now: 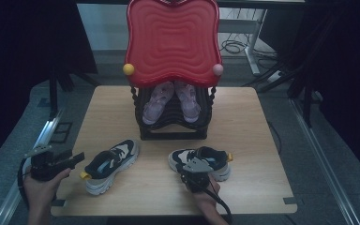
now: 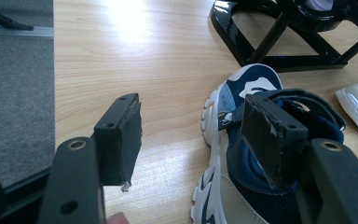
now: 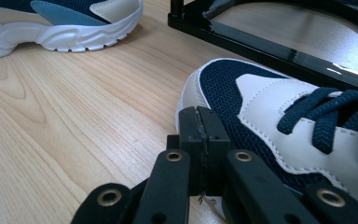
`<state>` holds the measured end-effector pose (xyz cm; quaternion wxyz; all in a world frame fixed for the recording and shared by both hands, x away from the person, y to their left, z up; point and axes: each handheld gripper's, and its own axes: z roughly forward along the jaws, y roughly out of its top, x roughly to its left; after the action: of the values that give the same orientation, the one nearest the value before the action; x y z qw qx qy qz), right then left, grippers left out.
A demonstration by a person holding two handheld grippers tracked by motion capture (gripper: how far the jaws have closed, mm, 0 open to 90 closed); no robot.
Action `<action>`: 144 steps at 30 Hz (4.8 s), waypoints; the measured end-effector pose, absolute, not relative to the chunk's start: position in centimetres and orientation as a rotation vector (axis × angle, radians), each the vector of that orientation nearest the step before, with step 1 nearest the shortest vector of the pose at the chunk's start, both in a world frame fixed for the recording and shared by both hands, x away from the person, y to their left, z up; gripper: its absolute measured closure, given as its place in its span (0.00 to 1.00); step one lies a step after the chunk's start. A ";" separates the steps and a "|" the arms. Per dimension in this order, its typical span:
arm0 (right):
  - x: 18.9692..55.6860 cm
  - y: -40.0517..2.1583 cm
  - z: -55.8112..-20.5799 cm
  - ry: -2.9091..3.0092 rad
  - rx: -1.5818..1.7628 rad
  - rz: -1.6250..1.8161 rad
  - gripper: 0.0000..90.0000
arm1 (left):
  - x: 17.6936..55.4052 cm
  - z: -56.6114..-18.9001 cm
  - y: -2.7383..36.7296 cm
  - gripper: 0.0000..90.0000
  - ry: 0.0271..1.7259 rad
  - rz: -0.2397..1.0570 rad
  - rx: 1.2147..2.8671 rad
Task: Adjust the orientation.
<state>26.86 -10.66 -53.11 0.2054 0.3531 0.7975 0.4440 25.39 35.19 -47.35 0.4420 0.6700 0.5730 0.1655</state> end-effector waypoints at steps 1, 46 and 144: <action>26.9 -10.6 -53.1 2.225 0.986 1.247 1.00 | 25.4 -47.3 35.2 0.43 1.422 0.411 1.663; 28.7 -24.7 -46.9 1.863 1.172 1.558 1.00 | 25.8 -47.7 34.6 0.43 1.419 0.402 1.689; 25.8 -27.1 -50.6 2.121 1.082 1.430 0.99 | 26.0 -47.6 34.5 0.43 1.404 0.391 1.697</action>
<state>25.77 -27.14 -50.64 0.1810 0.3831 0.7511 0.5063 25.99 34.49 -47.63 0.4369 0.6823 0.5646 0.1573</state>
